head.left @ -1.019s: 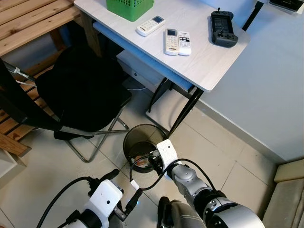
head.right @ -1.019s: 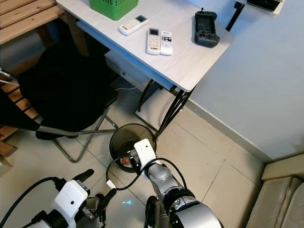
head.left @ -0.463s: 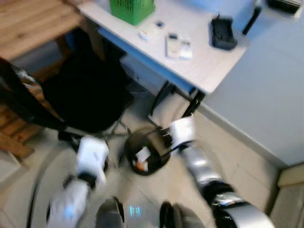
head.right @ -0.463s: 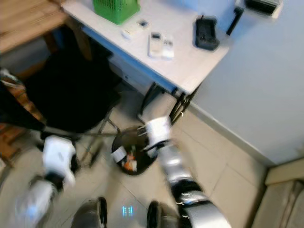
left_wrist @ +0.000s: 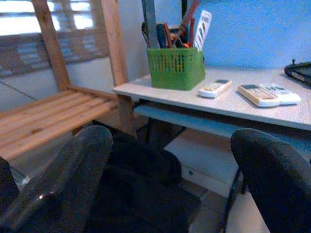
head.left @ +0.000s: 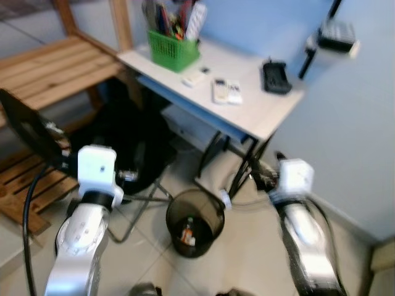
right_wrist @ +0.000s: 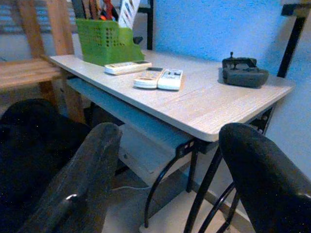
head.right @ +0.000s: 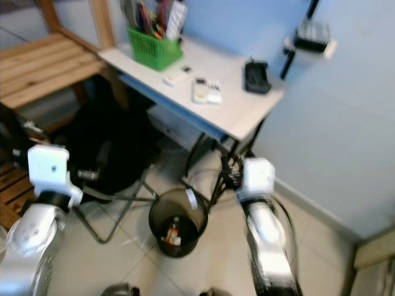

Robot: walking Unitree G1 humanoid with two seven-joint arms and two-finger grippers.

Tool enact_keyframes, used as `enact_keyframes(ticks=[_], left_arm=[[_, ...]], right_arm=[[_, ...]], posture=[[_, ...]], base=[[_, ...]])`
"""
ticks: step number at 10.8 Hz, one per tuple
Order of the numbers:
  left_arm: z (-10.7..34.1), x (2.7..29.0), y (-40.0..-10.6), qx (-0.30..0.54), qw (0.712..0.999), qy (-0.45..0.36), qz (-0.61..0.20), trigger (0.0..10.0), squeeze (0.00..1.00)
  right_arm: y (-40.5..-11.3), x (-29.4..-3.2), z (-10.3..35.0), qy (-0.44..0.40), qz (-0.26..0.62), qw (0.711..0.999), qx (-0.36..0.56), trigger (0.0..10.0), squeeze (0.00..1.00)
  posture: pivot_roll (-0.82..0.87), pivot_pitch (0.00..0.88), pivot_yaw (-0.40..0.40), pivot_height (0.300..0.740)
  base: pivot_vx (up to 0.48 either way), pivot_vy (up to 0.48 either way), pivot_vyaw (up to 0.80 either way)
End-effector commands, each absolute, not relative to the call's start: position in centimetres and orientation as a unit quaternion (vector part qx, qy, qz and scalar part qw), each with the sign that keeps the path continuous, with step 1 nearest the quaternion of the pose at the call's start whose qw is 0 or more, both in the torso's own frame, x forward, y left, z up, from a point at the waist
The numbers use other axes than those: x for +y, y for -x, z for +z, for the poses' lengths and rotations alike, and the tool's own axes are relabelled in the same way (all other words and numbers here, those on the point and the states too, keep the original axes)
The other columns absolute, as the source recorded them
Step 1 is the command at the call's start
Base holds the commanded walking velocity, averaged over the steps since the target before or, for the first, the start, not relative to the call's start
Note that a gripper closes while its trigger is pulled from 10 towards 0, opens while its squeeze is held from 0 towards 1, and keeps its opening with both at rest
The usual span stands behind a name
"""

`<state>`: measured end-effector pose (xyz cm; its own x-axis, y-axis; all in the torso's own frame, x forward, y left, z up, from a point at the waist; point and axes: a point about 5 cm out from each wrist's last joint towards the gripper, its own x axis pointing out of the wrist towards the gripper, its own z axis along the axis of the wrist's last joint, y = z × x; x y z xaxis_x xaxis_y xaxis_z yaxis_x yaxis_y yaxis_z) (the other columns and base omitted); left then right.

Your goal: Clean up the room

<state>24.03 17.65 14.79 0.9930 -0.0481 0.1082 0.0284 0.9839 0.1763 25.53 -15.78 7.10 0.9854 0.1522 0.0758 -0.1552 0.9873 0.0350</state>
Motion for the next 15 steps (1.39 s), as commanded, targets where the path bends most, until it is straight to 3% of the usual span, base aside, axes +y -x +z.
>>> enact_keyframes(ticks=[1,5,15], left_arm=[[14.0,16.2,-24.4,-0.051,0.993,-0.099,-0.046,10.0,0.00],[13.8,13.5,-26.8,-0.045,0.990,-0.084,-0.108,10.0,0.00],[12.4,13.3,-27.5,-0.024,0.984,-0.118,-0.134,10.0,0.00]], right_arm=[[-24.6,-16.3,7.0,-0.032,0.070,0.997,-0.027,10.0,0.00],[-26.3,-15.0,7.9,-0.043,0.049,0.998,-0.015,10.0,0.00],[-26.5,-14.1,6.1,-0.044,0.053,0.997,0.026,10.0,0.00]], posture=[[0.04,0.000,-0.054,0.740],[-0.01,0.000,-0.021,0.740],[0.02,0.000,-0.004,0.740]], base=[[0.000,0.000,0.00],[0.000,0.000,0.00],[0.395,0.000,0.00]])
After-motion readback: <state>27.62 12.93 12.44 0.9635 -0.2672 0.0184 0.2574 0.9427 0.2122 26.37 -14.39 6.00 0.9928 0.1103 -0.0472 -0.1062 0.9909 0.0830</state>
